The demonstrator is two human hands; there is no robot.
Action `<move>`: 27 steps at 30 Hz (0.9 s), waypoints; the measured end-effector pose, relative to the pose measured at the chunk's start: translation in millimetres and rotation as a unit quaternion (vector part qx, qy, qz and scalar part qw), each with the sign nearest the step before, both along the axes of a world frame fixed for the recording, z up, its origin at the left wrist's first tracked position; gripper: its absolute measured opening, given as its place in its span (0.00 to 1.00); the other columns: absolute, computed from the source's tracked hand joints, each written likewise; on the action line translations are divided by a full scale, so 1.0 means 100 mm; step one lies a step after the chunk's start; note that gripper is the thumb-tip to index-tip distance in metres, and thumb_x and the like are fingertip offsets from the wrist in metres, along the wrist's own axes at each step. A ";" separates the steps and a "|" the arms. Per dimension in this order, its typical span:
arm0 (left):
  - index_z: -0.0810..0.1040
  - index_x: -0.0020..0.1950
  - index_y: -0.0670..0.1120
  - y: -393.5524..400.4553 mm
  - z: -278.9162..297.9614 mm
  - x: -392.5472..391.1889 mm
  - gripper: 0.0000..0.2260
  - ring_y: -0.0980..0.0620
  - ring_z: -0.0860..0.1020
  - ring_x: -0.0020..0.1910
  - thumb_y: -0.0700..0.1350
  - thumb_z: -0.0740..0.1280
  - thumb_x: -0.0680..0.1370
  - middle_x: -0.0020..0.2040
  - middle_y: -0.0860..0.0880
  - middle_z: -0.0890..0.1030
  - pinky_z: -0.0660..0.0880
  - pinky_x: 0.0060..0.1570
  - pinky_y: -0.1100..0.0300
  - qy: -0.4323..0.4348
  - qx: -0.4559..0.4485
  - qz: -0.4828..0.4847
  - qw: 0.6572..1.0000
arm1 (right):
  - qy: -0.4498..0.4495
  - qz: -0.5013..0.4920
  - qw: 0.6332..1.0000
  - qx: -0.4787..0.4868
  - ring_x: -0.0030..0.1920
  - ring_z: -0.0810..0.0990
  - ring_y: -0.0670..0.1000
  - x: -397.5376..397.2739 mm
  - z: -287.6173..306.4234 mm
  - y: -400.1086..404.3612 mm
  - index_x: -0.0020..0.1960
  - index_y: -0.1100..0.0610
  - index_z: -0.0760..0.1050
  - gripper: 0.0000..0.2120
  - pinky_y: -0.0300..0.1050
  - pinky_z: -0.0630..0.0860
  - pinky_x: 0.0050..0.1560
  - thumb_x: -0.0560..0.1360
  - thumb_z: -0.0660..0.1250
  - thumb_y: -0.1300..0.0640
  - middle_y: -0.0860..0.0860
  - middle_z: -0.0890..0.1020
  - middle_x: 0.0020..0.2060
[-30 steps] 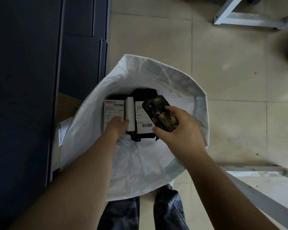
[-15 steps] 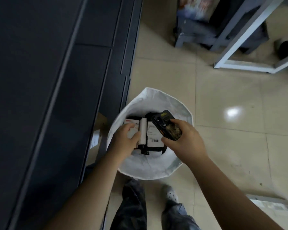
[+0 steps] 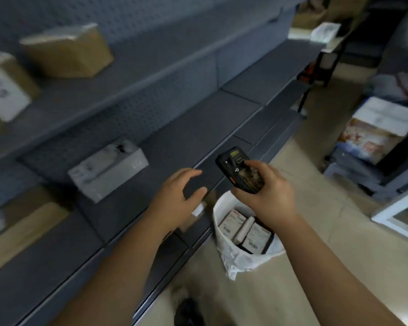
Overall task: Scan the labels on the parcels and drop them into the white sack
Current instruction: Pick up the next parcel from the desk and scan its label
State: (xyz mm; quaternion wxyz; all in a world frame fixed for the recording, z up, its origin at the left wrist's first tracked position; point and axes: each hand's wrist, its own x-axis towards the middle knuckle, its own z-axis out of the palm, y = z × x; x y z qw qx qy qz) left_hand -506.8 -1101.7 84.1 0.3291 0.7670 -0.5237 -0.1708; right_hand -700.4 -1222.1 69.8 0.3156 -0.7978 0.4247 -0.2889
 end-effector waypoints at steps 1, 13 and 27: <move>0.75 0.67 0.51 0.22 0.14 0.01 0.17 0.63 0.69 0.62 0.50 0.68 0.79 0.65 0.58 0.73 0.67 0.63 0.66 -0.012 -0.017 0.017 1.000 | -0.012 0.023 1.000 -0.004 0.51 0.75 0.42 0.06 0.13 0.13 0.65 0.46 0.75 0.30 0.31 0.70 0.50 0.65 0.80 0.50 0.42 0.77 0.55; 0.74 0.68 0.54 3.29 0.79 -0.06 0.17 0.61 0.69 0.66 0.53 0.66 0.79 0.66 0.58 0.74 0.65 0.68 0.62 -0.055 -0.095 0.248 0.963 | -0.072 0.269 0.960 -0.009 0.56 0.77 0.44 0.76 0.90 2.30 0.65 0.43 0.74 0.29 0.46 0.76 0.58 0.66 0.79 0.48 0.41 0.77 0.57; 0.77 0.65 0.49 8.11 0.96 -0.94 0.16 0.60 0.73 0.60 0.50 0.70 0.78 0.61 0.54 0.78 0.70 0.61 0.61 -0.119 -0.065 0.560 0.817 | -0.071 0.547 0.834 0.004 0.57 0.76 0.45 1.40 1.02 6.80 0.64 0.40 0.74 0.30 0.48 0.76 0.58 0.65 0.80 0.48 0.39 0.76 0.57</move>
